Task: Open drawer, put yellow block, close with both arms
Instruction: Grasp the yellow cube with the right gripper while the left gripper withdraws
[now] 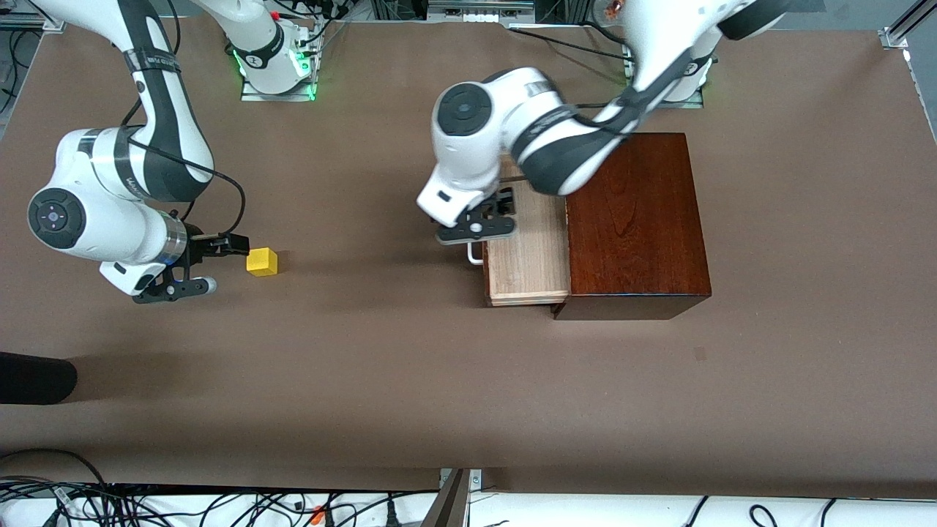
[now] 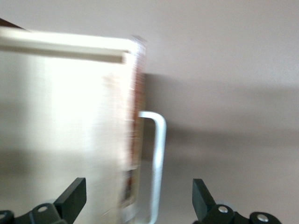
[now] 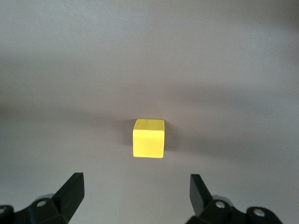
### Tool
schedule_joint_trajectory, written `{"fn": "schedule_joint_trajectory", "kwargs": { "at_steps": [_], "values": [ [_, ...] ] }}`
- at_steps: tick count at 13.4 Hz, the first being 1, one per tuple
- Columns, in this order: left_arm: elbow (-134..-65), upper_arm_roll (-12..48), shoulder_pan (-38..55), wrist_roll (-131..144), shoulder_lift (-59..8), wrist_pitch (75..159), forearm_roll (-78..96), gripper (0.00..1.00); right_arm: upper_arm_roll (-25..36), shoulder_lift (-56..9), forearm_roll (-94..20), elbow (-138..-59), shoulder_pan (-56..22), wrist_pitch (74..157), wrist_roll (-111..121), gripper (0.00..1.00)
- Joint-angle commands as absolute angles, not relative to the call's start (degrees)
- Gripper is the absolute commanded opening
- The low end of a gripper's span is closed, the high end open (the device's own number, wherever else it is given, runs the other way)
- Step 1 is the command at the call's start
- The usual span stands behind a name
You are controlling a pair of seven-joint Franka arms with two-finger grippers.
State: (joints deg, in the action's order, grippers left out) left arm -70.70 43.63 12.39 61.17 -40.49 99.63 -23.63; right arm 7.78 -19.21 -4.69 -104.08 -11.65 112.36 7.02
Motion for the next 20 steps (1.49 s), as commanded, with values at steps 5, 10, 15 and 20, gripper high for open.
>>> {"fn": "schedule_joint_trajectory", "kwargs": {
  "at_steps": [5, 10, 15, 20],
  "values": [
    [-75.94, 70.90, -26.67, 47.22, -33.93, 88.35, -20.21, 1.00, 7.91, -18.10, -6.15, -116.35, -11.25, 126.72, 8.17, 1.00],
    [-78.12, 77.07, -42.16, 38.77, -32.62, 85.33, -20.65, 1.00, 7.91, -20.47, -6.15, -120.15, -11.25, 133.85, 8.17, 1.00],
    [-81.21, 81.04, -48.16, 37.88, -31.55, 86.66, -21.27, 1.00, 7.56, -23.11, -6.50, -120.24, -11.34, 137.37, 8.09, 1.00],
    [-81.30, 77.20, -50.19, 28.77, -28.32, 86.66, -21.01, 1.00, 7.38, -23.90, -6.59, -120.15, -11.42, 138.25, 8.09, 1.00]
  ]
}}
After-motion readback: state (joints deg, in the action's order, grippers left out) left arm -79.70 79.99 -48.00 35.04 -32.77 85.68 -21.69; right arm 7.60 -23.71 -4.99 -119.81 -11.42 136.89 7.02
